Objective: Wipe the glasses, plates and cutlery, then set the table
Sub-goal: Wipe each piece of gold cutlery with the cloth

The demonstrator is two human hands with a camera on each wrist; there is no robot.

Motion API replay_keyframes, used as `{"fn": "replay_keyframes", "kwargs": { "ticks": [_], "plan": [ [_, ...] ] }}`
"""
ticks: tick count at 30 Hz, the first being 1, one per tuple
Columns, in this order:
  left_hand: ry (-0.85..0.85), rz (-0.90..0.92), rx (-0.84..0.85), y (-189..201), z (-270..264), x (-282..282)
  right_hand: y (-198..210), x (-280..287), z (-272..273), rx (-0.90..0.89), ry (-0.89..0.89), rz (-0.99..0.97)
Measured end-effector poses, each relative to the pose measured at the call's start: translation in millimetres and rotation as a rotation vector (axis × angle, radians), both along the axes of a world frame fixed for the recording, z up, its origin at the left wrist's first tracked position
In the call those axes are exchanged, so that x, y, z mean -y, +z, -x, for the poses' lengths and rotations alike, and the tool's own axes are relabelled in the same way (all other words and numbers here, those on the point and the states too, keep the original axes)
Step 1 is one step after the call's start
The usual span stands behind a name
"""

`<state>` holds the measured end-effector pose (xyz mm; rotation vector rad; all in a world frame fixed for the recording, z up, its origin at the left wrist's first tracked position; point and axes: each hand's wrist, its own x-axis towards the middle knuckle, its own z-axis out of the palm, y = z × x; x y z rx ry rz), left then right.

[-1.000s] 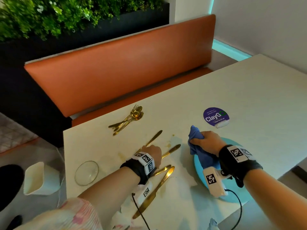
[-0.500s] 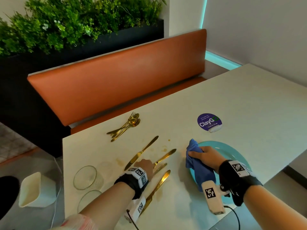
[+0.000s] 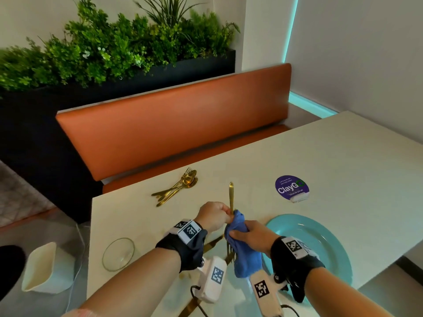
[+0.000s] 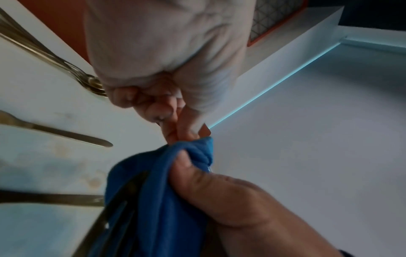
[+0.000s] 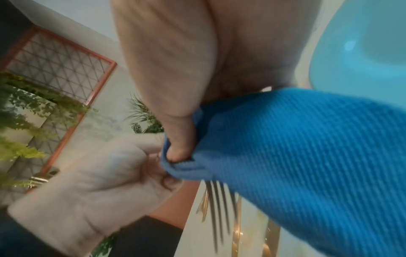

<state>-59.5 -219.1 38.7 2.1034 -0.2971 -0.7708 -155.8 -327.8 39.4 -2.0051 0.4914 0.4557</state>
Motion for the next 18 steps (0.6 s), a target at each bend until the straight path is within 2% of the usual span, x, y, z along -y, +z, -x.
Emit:
{"fn": "replay_keyframes", "kwargs": {
  "ticks": [6,13,18],
  "plan": [
    [0.122,0.098,0.012,4.7,-3.8,4.4,-14.2,-12.0,-11.2,-0.03,-0.199,0.004],
    [0.211,0.142,-0.031,2.4,-4.6,3.0,-17.4,3.2,-6.2,-0.11,-0.177,-0.138],
    [0.302,0.198,-0.04,2.7,-13.6,3.8,-18.3,9.1,0.8,-0.083,-0.29,-0.209]
  ]
}}
